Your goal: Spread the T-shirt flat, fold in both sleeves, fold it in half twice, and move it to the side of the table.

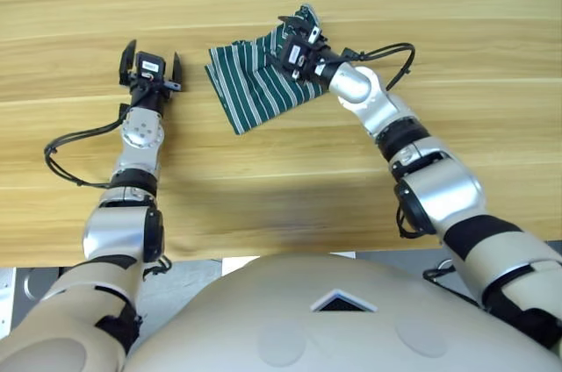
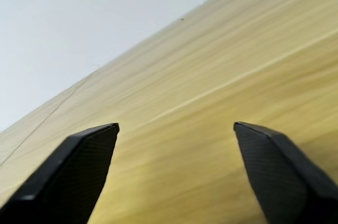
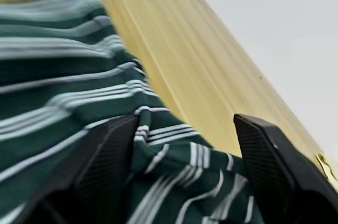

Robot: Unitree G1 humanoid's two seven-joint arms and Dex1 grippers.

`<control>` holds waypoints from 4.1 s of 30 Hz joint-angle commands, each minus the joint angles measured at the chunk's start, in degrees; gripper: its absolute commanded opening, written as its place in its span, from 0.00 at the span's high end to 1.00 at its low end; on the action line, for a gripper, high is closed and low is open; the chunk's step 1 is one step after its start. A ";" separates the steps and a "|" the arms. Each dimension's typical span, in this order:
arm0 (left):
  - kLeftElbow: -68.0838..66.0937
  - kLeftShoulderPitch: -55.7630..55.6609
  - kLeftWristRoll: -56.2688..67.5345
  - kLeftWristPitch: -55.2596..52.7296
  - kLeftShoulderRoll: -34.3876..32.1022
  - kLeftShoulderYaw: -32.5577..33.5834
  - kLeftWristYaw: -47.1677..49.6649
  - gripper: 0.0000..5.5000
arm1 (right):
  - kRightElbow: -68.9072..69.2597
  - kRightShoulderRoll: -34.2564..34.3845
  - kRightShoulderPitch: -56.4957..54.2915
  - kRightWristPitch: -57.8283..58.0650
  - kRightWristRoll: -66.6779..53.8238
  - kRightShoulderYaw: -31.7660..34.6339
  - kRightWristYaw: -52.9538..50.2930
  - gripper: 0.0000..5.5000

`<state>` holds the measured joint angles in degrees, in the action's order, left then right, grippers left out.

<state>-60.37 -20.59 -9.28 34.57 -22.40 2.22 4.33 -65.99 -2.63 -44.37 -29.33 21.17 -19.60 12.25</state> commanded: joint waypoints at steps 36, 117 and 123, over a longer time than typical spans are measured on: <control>7.56 -3.38 -6.54 6.02 -0.71 -0.13 21.52 0.13 | -9.27 7.75 0.54 14.05 -11.24 10.28 13.95 0.40; 0.29 -1.37 2.12 12.41 21.57 -1.09 3.60 0.19 | 3.73 4.35 18.49 -12.30 -6.86 13.78 -27.02 0.21; 0.35 -1.38 2.41 12.87 21.53 -0.66 3.92 0.18 | 3.55 3.77 18.23 -12.41 -6.91 14.23 -27.80 0.25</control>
<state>-59.25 -22.24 -7.03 47.19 -0.42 1.19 8.06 -62.30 1.39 -25.42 -41.62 14.56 -5.94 -14.33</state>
